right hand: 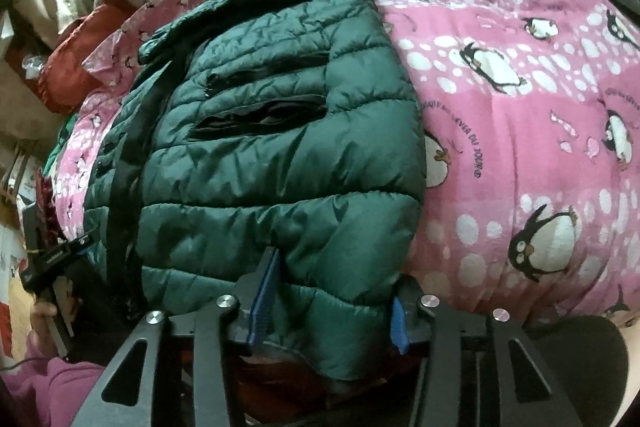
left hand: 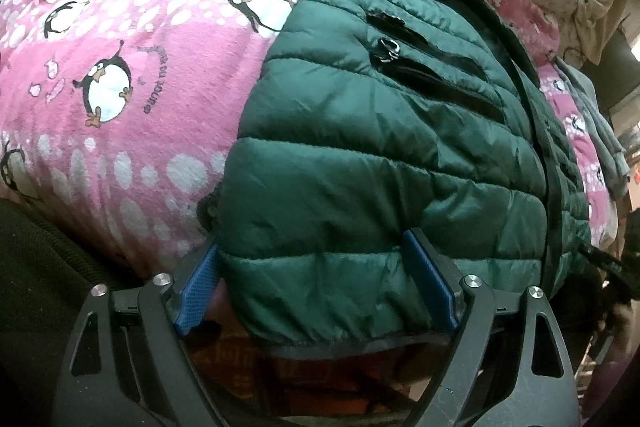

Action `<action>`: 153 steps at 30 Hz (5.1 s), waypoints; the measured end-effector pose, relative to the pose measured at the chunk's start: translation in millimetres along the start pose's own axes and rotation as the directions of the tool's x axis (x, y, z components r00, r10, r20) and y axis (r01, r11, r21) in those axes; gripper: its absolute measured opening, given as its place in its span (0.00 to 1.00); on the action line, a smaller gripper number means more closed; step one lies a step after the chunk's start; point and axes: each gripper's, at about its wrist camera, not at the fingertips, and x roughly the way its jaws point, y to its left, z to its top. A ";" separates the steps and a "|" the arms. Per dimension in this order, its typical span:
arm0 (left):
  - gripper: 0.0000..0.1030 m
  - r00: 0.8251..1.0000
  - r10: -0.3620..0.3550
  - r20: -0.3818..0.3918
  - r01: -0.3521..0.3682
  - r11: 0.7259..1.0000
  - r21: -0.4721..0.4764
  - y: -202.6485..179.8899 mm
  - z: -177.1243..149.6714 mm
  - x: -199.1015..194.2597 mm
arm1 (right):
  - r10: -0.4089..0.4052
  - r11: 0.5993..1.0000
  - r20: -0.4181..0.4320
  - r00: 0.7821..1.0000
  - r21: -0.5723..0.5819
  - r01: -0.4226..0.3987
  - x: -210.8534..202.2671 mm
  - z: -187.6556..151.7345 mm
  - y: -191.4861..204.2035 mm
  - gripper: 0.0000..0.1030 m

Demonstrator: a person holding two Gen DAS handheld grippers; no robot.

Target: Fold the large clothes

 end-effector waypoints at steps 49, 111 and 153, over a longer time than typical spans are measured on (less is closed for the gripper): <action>0.12 0.927 -0.004 0.375 0.039 0.996 -0.084 -50.8 260.2 -36.3 | -0.078 0.992 0.350 0.934 -0.064 0.107 -10.2 262.1 30.8 0.12; 0.80 0.951 0.209 0.228 -0.198 0.978 -0.070 -66.9 365.8 122.3 | -0.184 0.970 0.181 0.966 -0.125 0.208 182.8 385.6 90.6 0.55; 0.85 0.962 0.124 0.243 -0.110 0.992 -0.068 -44.2 318.8 57.8 | -0.056 0.970 0.253 0.966 -0.213 0.113 87.1 332.5 99.8 0.63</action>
